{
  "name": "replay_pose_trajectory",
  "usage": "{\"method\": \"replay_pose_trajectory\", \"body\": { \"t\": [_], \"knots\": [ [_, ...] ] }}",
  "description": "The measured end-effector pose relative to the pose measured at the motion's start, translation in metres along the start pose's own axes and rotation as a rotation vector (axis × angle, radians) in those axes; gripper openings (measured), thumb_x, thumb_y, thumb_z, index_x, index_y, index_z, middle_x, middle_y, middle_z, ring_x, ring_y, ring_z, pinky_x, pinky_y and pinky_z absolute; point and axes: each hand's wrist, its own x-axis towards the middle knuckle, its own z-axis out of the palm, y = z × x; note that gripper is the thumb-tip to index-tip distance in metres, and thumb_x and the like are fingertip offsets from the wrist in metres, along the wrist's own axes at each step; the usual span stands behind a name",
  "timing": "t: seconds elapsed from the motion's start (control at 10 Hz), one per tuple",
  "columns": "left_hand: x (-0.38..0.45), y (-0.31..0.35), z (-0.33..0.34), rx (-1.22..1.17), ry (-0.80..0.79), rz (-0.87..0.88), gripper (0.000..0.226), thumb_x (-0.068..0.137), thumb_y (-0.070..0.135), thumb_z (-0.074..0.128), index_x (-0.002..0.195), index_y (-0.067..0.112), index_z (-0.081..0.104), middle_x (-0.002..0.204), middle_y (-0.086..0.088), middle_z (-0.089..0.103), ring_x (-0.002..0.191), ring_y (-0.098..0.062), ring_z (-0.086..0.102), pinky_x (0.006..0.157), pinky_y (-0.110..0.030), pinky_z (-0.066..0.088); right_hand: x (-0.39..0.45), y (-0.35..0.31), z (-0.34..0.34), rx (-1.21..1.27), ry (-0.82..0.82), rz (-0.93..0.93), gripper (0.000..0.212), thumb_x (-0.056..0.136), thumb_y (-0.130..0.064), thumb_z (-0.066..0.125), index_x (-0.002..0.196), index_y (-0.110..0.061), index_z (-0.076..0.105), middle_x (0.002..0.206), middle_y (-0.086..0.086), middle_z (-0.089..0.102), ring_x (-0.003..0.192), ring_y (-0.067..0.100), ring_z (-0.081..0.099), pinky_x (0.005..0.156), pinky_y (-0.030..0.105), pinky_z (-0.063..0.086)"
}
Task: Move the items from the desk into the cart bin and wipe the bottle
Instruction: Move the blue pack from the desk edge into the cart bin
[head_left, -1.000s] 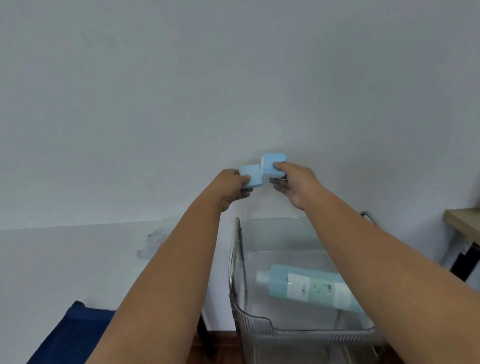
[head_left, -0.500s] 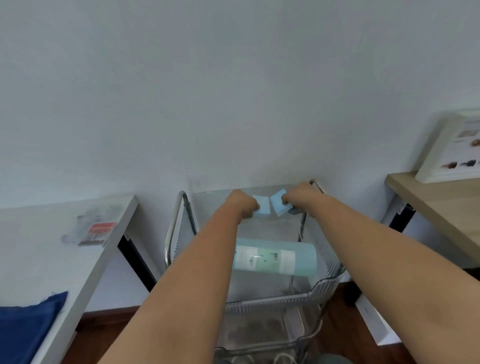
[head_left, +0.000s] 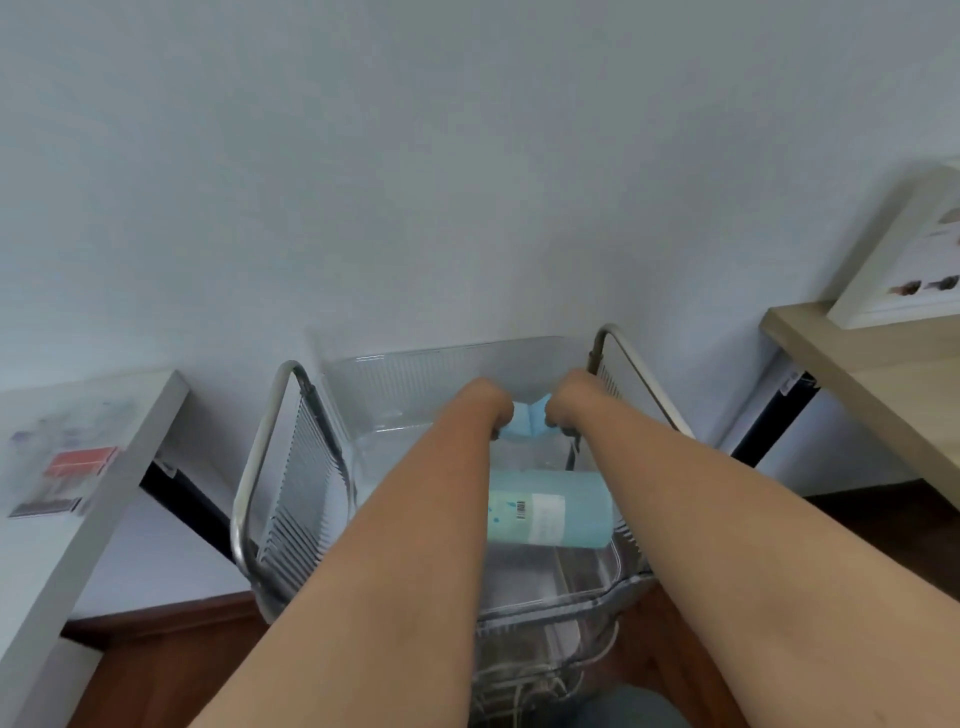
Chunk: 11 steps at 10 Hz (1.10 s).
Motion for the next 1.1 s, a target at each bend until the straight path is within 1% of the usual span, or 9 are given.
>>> {"method": "replay_pose_trajectory", "body": {
  "t": [0.1, 0.2, 0.3, 0.4, 0.6, 0.8, 0.9, 1.0, 1.1],
  "knots": [
    [-0.004, -0.002, 0.004, 0.174, -0.025, 0.09, 0.024, 0.094, 0.004, 0.051, 0.113, -0.002, 0.065, 0.125, -0.015, 0.064, 0.105, -0.03, 0.064, 0.09, -0.037, 0.051, 0.011, 0.002, 0.01, -0.099, -0.01, -0.06, 0.011, 0.088, -0.01, 0.057, 0.098, -0.008, 0.055, 0.085, 0.009, 0.057, 0.086, 0.026, 0.06, 0.051, 0.024, 0.039],
    [-0.001, -0.001, 0.005, 0.195, -0.049, 0.049, 0.019, 0.094, 0.0, 0.05, 0.099, -0.001, 0.069, 0.098, -0.015, 0.065, 0.084, -0.026, 0.056, 0.077, -0.033, 0.049, 0.026, 0.006, 0.022, -0.097, 0.055, -0.055, 0.026, 0.088, -0.006, 0.056, 0.113, 0.0, 0.06, 0.113, 0.014, 0.065, 0.106, 0.028, 0.063, 0.067, 0.027, 0.042],
    [-0.002, -0.005, 0.007, 0.264, 0.001, 0.06, 0.027, 0.093, 0.002, 0.052, 0.066, 0.006, 0.056, 0.077, -0.009, 0.054, 0.081, -0.024, 0.053, 0.073, -0.03, 0.045, 0.026, 0.002, 0.026, -0.095, 0.097, -0.045, 0.03, 0.088, -0.004, 0.057, 0.117, 0.002, 0.057, 0.122, 0.017, 0.062, 0.109, 0.029, 0.062, 0.073, 0.029, 0.046],
    [0.005, -0.008, 0.011, 0.24, 0.047, 0.043, 0.03, 0.091, 0.005, 0.053, 0.061, 0.009, 0.049, 0.069, -0.006, 0.053, 0.075, -0.023, 0.054, 0.071, -0.028, 0.045, 0.03, 0.004, 0.031, -0.078, 0.113, -0.043, 0.029, 0.087, -0.001, 0.057, 0.116, 0.003, 0.058, 0.123, 0.017, 0.062, 0.109, 0.03, 0.062, 0.077, 0.031, 0.049],
    [0.011, -0.009, 0.018, 0.147, 0.137, 0.029, 0.025, 0.084, 0.006, 0.056, 0.061, 0.011, 0.048, 0.06, -0.003, 0.051, 0.057, -0.018, 0.052, 0.055, -0.026, 0.042, 0.033, 0.007, 0.032, -0.118, 0.108, -0.087, 0.022, 0.089, 0.0, 0.053, 0.109, 0.002, 0.062, 0.119, 0.016, 0.064, 0.105, 0.029, 0.063, 0.073, 0.029, 0.047],
    [0.008, -0.007, 0.017, 0.094, 0.116, 0.022, 0.013, 0.086, 0.012, 0.056, 0.073, 0.011, 0.054, 0.069, -0.002, 0.051, 0.062, -0.018, 0.052, 0.064, -0.026, 0.043, 0.034, 0.006, 0.033, -0.163, 0.084, -0.099, 0.023, 0.089, -0.004, 0.056, 0.111, 0.0, 0.062, 0.119, 0.014, 0.064, 0.108, 0.028, 0.062, 0.075, 0.029, 0.047],
    [0.01, -0.009, 0.019, 0.03, 0.087, -0.013, 0.02, 0.086, 0.015, 0.06, 0.069, 0.01, 0.051, 0.07, -0.004, 0.055, 0.082, -0.022, 0.066, 0.069, -0.025, 0.048, 0.034, 0.005, 0.033, -0.17, 0.051, -0.112, 0.024, 0.088, -0.005, 0.056, 0.111, 0.0, 0.062, 0.118, 0.014, 0.063, 0.108, 0.028, 0.062, 0.07, 0.028, 0.041],
    [0.012, -0.009, 0.02, -0.047, 0.023, -0.047, 0.018, 0.087, 0.019, 0.064, 0.074, 0.009, 0.056, 0.083, -0.008, 0.064, 0.097, -0.023, 0.07, 0.085, -0.029, 0.055, 0.033, 0.005, 0.032, -0.183, 0.062, -0.092, 0.025, 0.089, -0.005, 0.057, 0.113, 0.001, 0.061, 0.121, 0.014, 0.062, 0.109, 0.027, 0.061, 0.076, 0.027, 0.046],
    [0.016, -0.009, 0.021, -0.099, 0.004, -0.053, 0.021, 0.089, 0.017, 0.064, 0.103, 0.002, 0.066, 0.104, -0.015, 0.067, 0.105, -0.027, 0.068, 0.094, -0.035, 0.054, 0.035, 0.005, 0.032, -0.186, 0.067, -0.094, 0.025, 0.089, -0.006, 0.057, 0.113, 0.001, 0.06, 0.122, 0.014, 0.062, 0.109, 0.027, 0.061, 0.074, 0.027, 0.045]
  ]
}}
